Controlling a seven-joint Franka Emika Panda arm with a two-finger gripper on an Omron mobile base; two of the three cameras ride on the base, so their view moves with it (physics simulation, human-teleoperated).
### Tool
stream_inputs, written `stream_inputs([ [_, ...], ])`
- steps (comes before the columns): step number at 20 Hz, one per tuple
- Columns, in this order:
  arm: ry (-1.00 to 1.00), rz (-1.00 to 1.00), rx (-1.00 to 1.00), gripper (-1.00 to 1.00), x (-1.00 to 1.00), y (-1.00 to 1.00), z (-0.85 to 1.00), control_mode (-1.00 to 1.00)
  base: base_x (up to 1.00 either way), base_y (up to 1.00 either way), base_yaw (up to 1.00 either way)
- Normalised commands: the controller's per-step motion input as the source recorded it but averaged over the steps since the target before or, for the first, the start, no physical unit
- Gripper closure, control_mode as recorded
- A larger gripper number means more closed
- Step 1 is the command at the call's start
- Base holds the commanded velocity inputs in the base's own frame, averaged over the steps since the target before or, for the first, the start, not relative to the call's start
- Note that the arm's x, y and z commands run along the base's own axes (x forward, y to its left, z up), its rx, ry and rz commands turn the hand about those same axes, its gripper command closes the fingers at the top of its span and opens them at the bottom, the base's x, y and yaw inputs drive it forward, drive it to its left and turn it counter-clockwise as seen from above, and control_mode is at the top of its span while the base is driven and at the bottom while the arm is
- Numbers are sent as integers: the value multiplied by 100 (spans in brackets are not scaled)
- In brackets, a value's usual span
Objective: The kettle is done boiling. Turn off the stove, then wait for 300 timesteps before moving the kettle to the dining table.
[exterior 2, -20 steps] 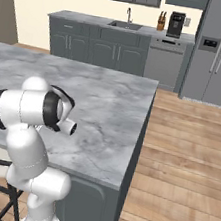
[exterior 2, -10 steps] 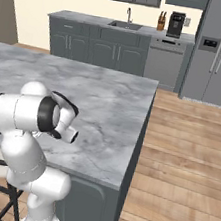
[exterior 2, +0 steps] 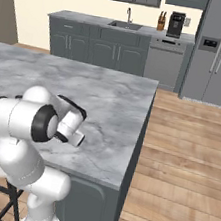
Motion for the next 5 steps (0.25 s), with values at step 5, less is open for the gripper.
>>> stream_inputs([
  [5, 0, 0, 9, -100, -34, -31, 29, -100, 0, 0, 0],
])
